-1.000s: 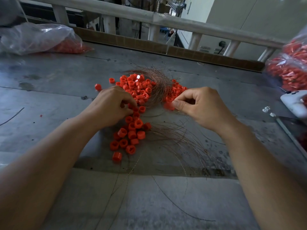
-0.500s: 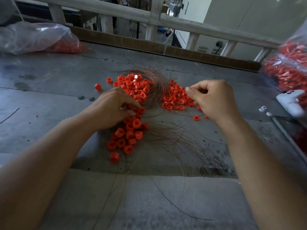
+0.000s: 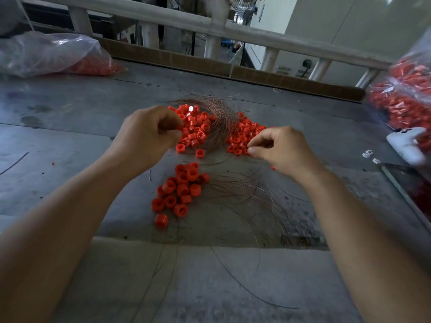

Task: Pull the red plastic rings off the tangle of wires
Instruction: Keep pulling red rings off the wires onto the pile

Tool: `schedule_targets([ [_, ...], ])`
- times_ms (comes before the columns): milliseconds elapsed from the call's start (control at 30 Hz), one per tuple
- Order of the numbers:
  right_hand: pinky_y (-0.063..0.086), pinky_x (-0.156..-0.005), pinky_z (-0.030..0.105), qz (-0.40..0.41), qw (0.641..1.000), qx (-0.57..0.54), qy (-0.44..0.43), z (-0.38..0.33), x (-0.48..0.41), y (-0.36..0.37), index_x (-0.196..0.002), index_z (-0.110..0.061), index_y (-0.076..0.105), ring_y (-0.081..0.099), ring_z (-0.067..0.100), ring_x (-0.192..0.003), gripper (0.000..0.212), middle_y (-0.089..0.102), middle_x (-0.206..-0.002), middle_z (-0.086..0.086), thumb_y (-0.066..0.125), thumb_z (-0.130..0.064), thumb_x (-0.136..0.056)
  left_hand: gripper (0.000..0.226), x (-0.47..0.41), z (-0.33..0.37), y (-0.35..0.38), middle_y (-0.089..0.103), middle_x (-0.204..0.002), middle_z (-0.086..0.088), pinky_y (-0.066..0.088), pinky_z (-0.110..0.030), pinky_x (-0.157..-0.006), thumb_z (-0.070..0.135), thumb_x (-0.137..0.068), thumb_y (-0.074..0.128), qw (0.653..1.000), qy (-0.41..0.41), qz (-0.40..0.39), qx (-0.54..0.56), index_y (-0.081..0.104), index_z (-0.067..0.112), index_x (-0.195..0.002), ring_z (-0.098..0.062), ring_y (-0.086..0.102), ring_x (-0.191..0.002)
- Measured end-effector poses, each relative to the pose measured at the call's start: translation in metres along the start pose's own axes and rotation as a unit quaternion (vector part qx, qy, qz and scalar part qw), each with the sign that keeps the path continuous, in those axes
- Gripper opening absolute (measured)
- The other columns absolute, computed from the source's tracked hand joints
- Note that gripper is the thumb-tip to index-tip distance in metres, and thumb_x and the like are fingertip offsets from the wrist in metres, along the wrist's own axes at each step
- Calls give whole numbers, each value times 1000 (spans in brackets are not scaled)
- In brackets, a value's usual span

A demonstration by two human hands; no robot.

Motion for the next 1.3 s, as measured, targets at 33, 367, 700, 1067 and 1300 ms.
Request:
schedule_targets([
  [33,39,-61,12,-9,1000,19,-15,-3,-1,6,-83,-17,69,50,-4,-66,5,53,-69,-19,70,-17,-78,30,2,3,0,62,-77,14,43,-18,-64,9,-81,66,1000,-5,-2,25,57,36,-73,-3,59,-71],
  [367,34,-76,23,-89,986,137,-23,-2,-6,29,-75,-18,60,44,7,-84,13,40,-74,-15,59,-20,-88,31,16,21,7,63,-69,13,47,-6,-58,2,-79,67,991,-7,-38,126,61,32,-74,7,57,-58],
  [700,37,-79,24,37,994,59,-87,-20,0,2,-78,-19,48,47,12,-87,14,49,-89,-4,51,-15,-92,27,18,25,7,64,-71,10,47,-7,-55,2,-78,67,986,-28,-44,160,64,29,-77,3,57,-54],
  [1067,53,-70,18,107,968,-212,-80,-30,13,-24,-86,-30,55,62,2,-70,31,60,-75,-5,47,0,-92,33,21,24,12,67,-74,6,51,-11,-61,-2,-78,65,976,-48,-67,203,67,30,-80,-5,64,-59],
  [1300,52,-63,14,130,972,-189,-46,-24,12,-25,-86,-29,57,62,-1,-65,27,62,-75,-7,51,-3,-91,31,22,24,12,67,-70,8,51,-12,-61,0,-76,66,974,-53,-68,207,67,30,-78,-7,64,-58],
])
Point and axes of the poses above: each hand's wrist, its own x-axis away from the middle knuckle, its own y-axis out of the palm, z = x × y, the point moved 5 cm from there along -x, towards the middle knuckle
